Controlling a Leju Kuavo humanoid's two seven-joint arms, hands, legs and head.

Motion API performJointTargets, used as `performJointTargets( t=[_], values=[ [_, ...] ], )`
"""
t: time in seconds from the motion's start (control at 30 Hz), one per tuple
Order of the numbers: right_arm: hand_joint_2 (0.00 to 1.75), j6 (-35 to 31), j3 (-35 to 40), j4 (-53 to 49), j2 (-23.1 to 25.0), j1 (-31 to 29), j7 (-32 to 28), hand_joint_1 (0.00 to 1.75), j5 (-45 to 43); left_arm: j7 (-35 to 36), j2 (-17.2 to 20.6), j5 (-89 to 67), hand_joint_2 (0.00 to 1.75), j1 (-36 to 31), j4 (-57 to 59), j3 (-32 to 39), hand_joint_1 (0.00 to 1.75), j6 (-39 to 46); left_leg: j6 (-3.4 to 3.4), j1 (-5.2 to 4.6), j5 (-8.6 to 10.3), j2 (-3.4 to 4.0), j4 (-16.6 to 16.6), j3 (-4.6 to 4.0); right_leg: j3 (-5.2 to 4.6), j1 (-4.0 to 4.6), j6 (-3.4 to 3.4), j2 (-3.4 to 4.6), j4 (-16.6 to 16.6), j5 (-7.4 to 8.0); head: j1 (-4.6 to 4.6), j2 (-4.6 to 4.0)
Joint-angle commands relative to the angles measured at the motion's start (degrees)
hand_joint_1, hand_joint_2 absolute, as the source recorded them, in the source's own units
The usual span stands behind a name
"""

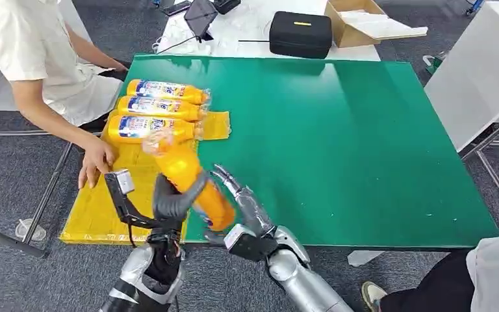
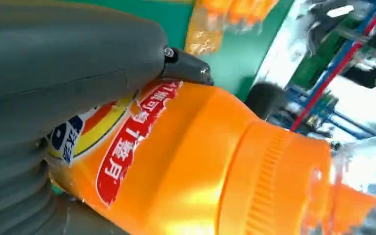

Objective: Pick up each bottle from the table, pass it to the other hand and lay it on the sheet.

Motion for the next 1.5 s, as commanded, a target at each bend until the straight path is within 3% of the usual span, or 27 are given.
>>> performJointTargets(
  t=[0.03, 0.1, 0.13, 0.2, 0.37, 0.5, 0.57, 0.7, 0.8, 0.93, 1.17, 1.23, 1.27, 1.3, 1.33, 1.37, 1.4, 1.5],
  values=[
    [1.75, -0.34, 2.44, -0.63, -1.79, -0.67, -0.08, 0.0, 0.01, -0.33, 0.68, -0.55, 1.75, -3.09, 4.27, 1.09, 1.75, 0.32, -0.03, 0.07, -0.1, -0.16, 0.03, 0.29, 0.35, 0.07, -0.14, -0.16, 0.0, -0.16, 0.04, 0.0],
    [1.75, -0.79, 2.42, -0.62, -1.77, -0.72, -0.22, 0.0, 0.13, -1.64, 1.13, -2.95, 1.75, -3.14, 4.05, 0.29, 1.75, 1.89, -0.02, 0.04, -0.08, 0.04, -0.01, 0.21, 0.23, 0.04, -0.09, 0.03, -0.02, -0.07, 0.02, 0.0],
    [1.75, -4.16, 2.74, -0.82, -2.2, -0.54, -0.81, 0.0, 1.97, -4.74, 2.43, -12.62, 1.75, -3.84, 4.26, -1.84, 1.75, 8.49, -0.03, 0.07, -0.22, 0.07, 0.06, 0.46, 0.47, 0.08, -0.17, 0.08, 0.03, -0.19, 0.0, 0.0],
    [1.75, -8.07, 2.07, -1.3, -2.35, -0.05, -1.49, 0.0, 3.89, -4.78, 4.05, -22.85, 1.75, -4.42, 4.9, -2.66, 1.75, 13.84, -0.04, 0.06, -0.14, -0.09, 0.03, 0.39, 0.43, 0.06, -0.17, -0.07, 0.03, -0.18, 0.02, 0.0],
    [1.75, -14.57, 0.43, -4.18, -2.68, 1.55, -1.29, 0.0, 7.85, -2.95, 5.54, -39.78, 1.75, -3.86, 5.98, 1.02, 1.75, 17.93, -0.05, 0.04, -0.06, 0.0, -0.05, 0.28, 0.29, 0.04, -0.13, -0.01, -0.03, -0.08, 0.02, 0.0],
    [1.75, -12.97, 0.7, -2.61, -1.67, 0.53, -1.61, 0.0, 7.45, 0.35, 7.32, -59.09, 1.75, -7.11, 12.59, -1.46, 1.75, 25.49, -0.04, 0.04, -0.05, 0.0, -0.03, 0.24, 0.26, 0.04, -0.12, -0.02, -0.02, -0.07, 0.0, 0.0],
    [1.75, -12.99, 0.78, -1.91, -1.29, 0.09, -1.77, 0.0, 7.35, 0.13, 7.22, -59.18, 1.75, -7.62, 13.63, -1.09, 1.75, 25.12, -0.05, 0.04, -0.06, 0.02, -0.05, 0.3, 0.3, 0.04, -0.13, 0.02, -0.02, -0.07, 0.0, 0.0],
    [1.75, -11.55, 0.19, -0.36, -0.23, -0.45, -3.07, 0.0, 5.92, 9.82, 9.79, -81.2, 1.75, -12.22, 21.25, -2.84, 1.75, 28.0, -0.07, 0.08, -0.07, 0.01, -0.01, 0.36, 0.36, 0.08, -0.19, 0.01, 0.01, -0.09, 0.02, 0.0],
    [1.75, -11.67, -0.67, -0.06, -0.03, -0.55, -3.32, 0.0, 5.62, 15.31, 11.38, -91.54, 1.75, -16.16, 27.72, -1.83, 1.75, 27.82, -0.07, 0.06, 0.02, 0.03, -0.04, 0.21, 0.21, 0.05, -0.13, 0.01, -0.01, -0.01, 0.02, 0.0],
    [1.75, -12.27, -1.15, -0.78, -0.47, 0.02, -3.32, 0.0, 5.45, 17.6, 12.06, -97.75, 1.75, -21.3, 37.81, -2.5, 1.75, 24.82, -0.05, 0.06, 0.07, -0.02, -0.03, 0.13, 0.16, 0.05, -0.1, -0.04, 0.0, 0.0, 0.02, 0.0],
    [1.75, -12.97, -2.93, -1.31, -0.26, 1.49, -3.32, 0.0, 4.67, 12.8, 9.18, -91.17, 1.75, -23.13, 44.4, 0.94, 1.75, 12.4, -0.07, 0.09, 0.0, -0.06, 0.02, 0.27, 0.32, 0.08, -0.13, -0.07, 0.04, -0.11, 0.02, 0.0],
    [1.75, -12.71, -3.47, -1.71, -0.4, 2.06, -3.31, 0.0, 4.59, 13.75, 9.14, -92.21, 1.75, -23.54, 45.01, -0.11, 1.64, 11.49, -0.05, 0.06, 0.07, -0.07, 0.0, 0.11, 0.16, 0.04, -0.08, -0.08, 0.03, -0.04, 0.02, 0.0],
    [1.75, -12.57, -3.61, -1.46, -0.58, 2.37, -3.3, 0.0, 4.55, 13.82, 9.16, -92.11, 1.75, -23.61, 45.62, -0.17, 1.43, 10.62, -0.07, 0.09, 0.0, -0.07, 0.04, 0.24, 0.29, 0.08, -0.12, -0.08, 0.05, -0.1, 0.02, 0.0],
    [1.75, -12.5, -3.95, -1.05, -0.53, 2.56, -3.3, 0.0, 4.47, 13.99, 8.91, -91.18, 1.75, -23.89, 46.12, 0.49, 0.75, 9.13, -0.06, 0.07, 0.04, -0.1, 0.01, 0.16, 0.22, 0.06, -0.1, -0.11, 0.03, -0.07, 0.02, 0.0],
    [1.75, -12.87, -4.19, -0.82, -0.52, 2.73, -3.32, 0.0, 4.58, 14.02, 8.75, -90.51, 1.75, -24.0, 46.43, 0.91, 0.35, 8.06, -0.06, 0.06, 0.07, -0.07, 0.01, 0.08, 0.11, 0.04, -0.07, -0.09, 0.03, -0.04, 0.02, 0.0],
    [1.75, -13.53, -4.43, -0.31, -0.5, 2.85, -3.32, 0.0, 4.76, 14.05, 8.84, -90.14, 1.75, -24.28, 46.82, 0.79, 0.28, 5.28, -0.07, 0.09, 0.02, -0.12, 0.04, 0.18, 0.25, 0.08, -0.12, -0.13, 0.05, -0.1, 0.02, 0.0],
    [1.75, -13.87, -4.38, 0.23, -0.53, 2.75, -3.32, 0.0, 5.06, 13.84, 9.12, -90.02, 1.75, -24.65, 47.34, 0.32, 0.09, 2.84, -0.07, 0.08, 0.04, -0.12, 0.03, 0.14, 0.2, 0.07, -0.1, -0.13, 0.05, -0.08, 0.02, 0.0],
    [1.75, -14.05, -3.85, 0.09, -0.63, 2.77, -3.32, 0.0, 4.22, 12.79, 9.59, -88.03, 1.75, -24.9, 47.68, 1.22, 0.03, -1.56, -0.07, 0.09, 0.04, -0.05, 0.04, 0.14, 0.17, 0.08, -0.11, -0.06, 0.05, -0.06, 0.02, 0.0]
  ],
)
